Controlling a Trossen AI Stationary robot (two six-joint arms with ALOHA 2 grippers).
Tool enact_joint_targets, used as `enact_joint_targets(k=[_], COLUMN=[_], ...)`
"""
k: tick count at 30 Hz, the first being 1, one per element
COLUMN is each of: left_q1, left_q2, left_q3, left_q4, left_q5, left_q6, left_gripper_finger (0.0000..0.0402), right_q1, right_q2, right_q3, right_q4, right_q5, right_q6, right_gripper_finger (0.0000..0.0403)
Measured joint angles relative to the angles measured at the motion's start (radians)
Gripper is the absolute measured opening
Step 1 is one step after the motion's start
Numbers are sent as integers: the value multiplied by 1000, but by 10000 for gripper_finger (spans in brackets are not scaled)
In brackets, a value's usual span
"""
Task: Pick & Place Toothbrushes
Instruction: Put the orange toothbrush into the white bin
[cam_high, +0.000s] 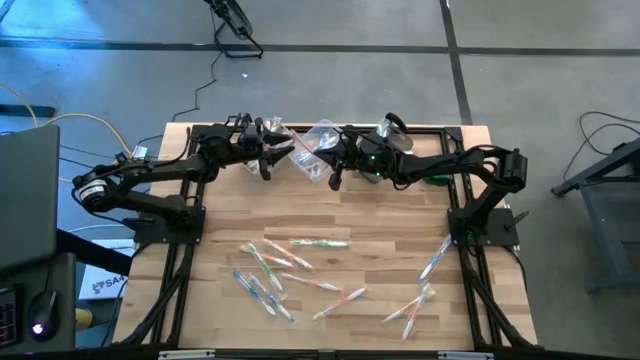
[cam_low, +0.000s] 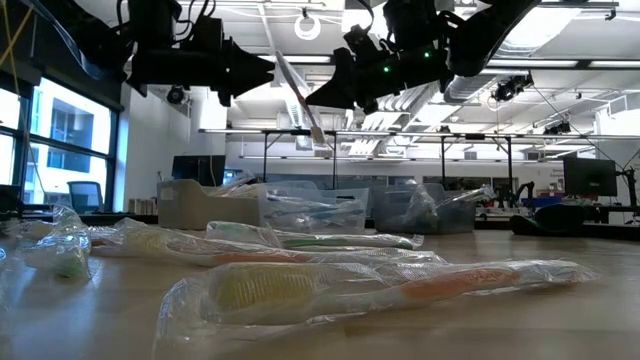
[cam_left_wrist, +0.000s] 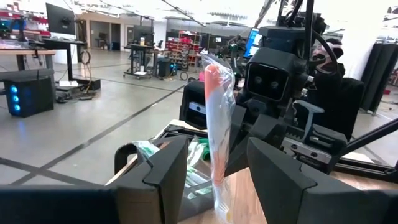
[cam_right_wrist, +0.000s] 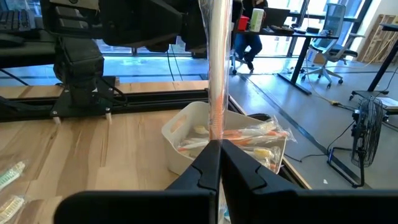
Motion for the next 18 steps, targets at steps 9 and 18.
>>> enact_joint_targets(k=[9, 18], left_q1=[-6, -70], left_q2=[14, 116], left_q3=[0, 67], left_q4=[17, 39], left_q5=[-5, -117], left_q6=[-6, 1], left_gripper_finger=[164, 164], right_q1=[0, 0], right_q2=[0, 0], right_q3=[0, 0], right_q4=[0, -3], right_q5=[0, 0], right_q6=[0, 0], right_gripper_finger=[3, 3])
